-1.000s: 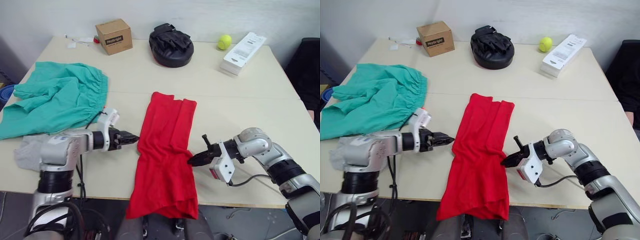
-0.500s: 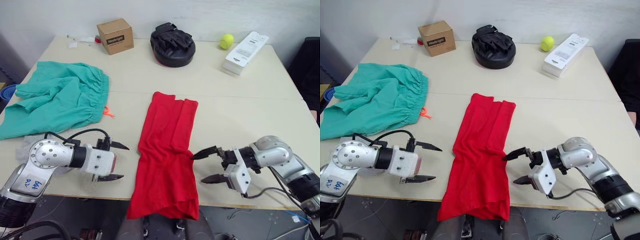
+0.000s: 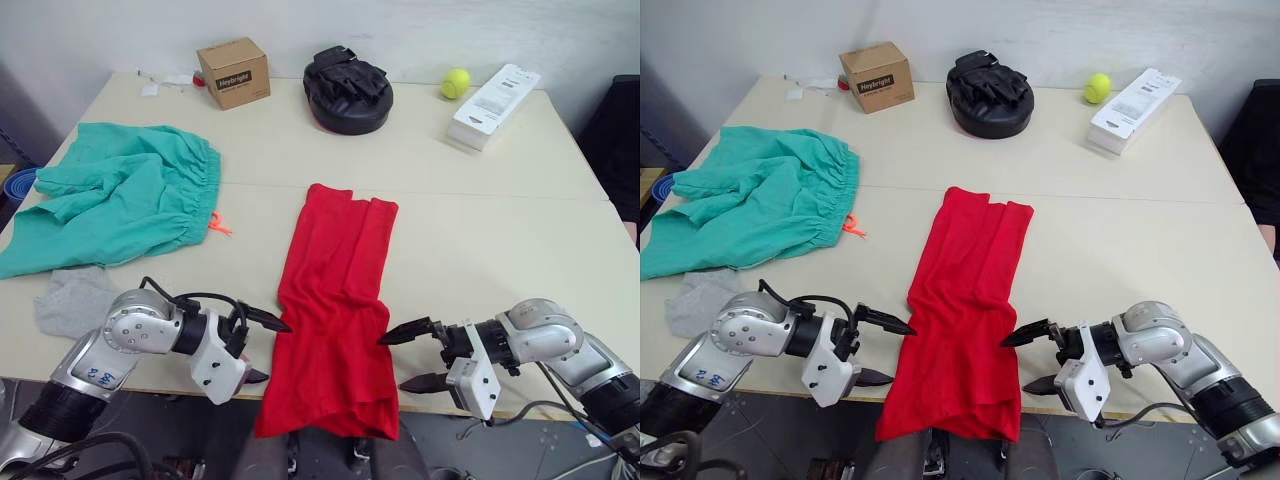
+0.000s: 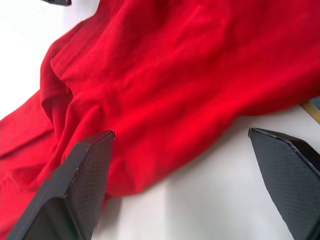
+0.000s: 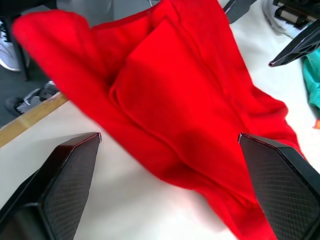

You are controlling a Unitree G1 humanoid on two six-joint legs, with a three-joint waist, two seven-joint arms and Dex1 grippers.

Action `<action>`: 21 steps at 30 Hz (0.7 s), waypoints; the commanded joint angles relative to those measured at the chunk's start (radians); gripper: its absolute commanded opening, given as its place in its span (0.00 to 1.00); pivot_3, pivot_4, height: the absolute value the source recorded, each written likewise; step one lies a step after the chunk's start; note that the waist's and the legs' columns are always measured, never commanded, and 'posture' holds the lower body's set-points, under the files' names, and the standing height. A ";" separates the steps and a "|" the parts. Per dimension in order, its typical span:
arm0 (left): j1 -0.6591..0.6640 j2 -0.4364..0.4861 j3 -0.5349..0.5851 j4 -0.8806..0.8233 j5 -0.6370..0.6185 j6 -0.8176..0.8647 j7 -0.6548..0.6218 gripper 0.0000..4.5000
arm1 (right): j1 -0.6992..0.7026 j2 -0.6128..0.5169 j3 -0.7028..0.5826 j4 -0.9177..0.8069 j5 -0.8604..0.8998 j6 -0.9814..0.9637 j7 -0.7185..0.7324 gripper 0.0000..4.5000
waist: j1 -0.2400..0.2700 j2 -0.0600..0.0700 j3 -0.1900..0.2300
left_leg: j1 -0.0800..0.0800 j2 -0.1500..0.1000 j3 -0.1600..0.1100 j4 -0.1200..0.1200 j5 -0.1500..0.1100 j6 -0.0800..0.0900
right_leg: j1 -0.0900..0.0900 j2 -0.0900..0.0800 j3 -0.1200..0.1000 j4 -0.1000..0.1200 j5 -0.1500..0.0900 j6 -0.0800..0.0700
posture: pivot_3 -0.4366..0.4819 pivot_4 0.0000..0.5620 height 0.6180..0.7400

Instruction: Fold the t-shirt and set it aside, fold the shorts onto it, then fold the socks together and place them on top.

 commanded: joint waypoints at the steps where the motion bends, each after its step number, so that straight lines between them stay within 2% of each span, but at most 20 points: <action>1: 0.016 0.009 -0.048 0.019 0.014 0.019 -0.024 0.81 | 0.007 0.018 -0.004 -0.006 -0.041 -0.006 -0.018 1.00 | -0.002 0.001 0.000 | 0.000 0.000 0.000 0.000 0.000 0.000 | 0.000 0.000 0.000 0.000 0.000 0.000 | 0.48 0.27 1.00; 4: 0.016 0.016 -0.052 0.032 0.027 -0.002 -0.023 0.61 | 0.009 0.027 0.004 -0.005 -0.047 0.008 -0.021 0.87 | -0.002 0.001 0.000 | 0.001 0.000 0.000 0.000 0.000 0.000 | 0.001 0.000 0.000 0.000 0.000 0.000 | 0.48 0.27 1.00; 12: 0.026 0.029 -0.060 0.042 0.033 0.016 -0.026 0.04 | 0.008 0.020 0.035 -0.007 -0.035 0.037 0.019 0.26 | -0.001 0.001 0.000 | 0.000 0.000 -0.001 0.000 0.000 0.000 | 0.001 0.000 0.000 0.000 0.000 0.000 | 0.48 0.27 1.00; 13: 0.029 0.030 -0.060 0.041 0.028 0.025 -0.027 0.00 | 0.009 0.016 0.039 -0.007 -0.028 0.041 0.026 0.18 | -0.001 0.001 0.000 | 0.000 0.000 -0.001 0.000 0.000 0.000 | 0.000 0.000 0.000 0.000 0.000 0.000 | 0.48 0.27 1.00; 15: 0.036 0.031 -0.057 0.032 0.015 0.049 -0.026 0.00 | 0.013 0.010 0.044 -0.015 -0.011 0.060 0.040 0.02 | -0.001 0.001 0.000 | 0.000 0.000 -0.001 0.000 0.000 0.000 | 0.000 0.000 0.000 0.000 0.000 0.000 | 0.48 0.27 1.00; 21: 0.055 0.036 -0.045 -0.008 -0.030 0.130 -0.032 0.00 | 0.046 0.002 0.025 -0.101 0.077 0.208 0.073 0.01 | -0.001 0.001 0.000 | 0.000 0.000 -0.001 0.000 0.000 0.000 | 0.001 0.000 0.000 0.000 0.000 0.000 | 0.48 0.27 1.00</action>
